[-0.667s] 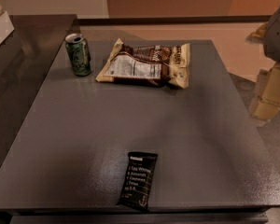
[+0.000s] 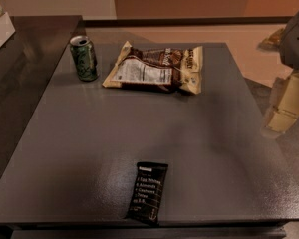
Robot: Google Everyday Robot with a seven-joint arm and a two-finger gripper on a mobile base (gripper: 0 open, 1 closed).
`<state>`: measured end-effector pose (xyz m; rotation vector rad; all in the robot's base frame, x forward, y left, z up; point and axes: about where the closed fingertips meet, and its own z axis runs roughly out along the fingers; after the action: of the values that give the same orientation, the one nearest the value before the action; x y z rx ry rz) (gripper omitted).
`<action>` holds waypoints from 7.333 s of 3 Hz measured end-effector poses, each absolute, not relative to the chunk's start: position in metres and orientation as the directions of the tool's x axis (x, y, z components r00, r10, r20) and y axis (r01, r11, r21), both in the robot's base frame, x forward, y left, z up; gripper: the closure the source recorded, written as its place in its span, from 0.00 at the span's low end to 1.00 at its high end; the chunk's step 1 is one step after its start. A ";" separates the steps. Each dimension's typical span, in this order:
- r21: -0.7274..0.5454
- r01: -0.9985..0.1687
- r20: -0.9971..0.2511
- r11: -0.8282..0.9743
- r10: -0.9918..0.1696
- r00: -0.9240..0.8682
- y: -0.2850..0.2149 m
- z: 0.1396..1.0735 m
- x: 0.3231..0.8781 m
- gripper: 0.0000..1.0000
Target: Move rxbar chocolate near brown chip bag
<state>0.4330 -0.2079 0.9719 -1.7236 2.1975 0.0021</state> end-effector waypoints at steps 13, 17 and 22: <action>-0.032 -0.998 -0.799 -0.051 -0.599 0.056 -0.009 0.829 0.328 0.64; -0.141 -0.970 -0.774 0.198 -0.633 -0.017 -0.068 0.862 0.453 1.00; -0.221 -0.931 -0.771 0.290 -0.637 -0.016 -0.083 0.878 0.547 0.13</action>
Offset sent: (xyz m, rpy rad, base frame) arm -0.0786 0.1080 -0.0703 0.4663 0.1017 0.2474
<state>0.5473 -0.0826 0.8780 -1.4297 1.7358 0.4495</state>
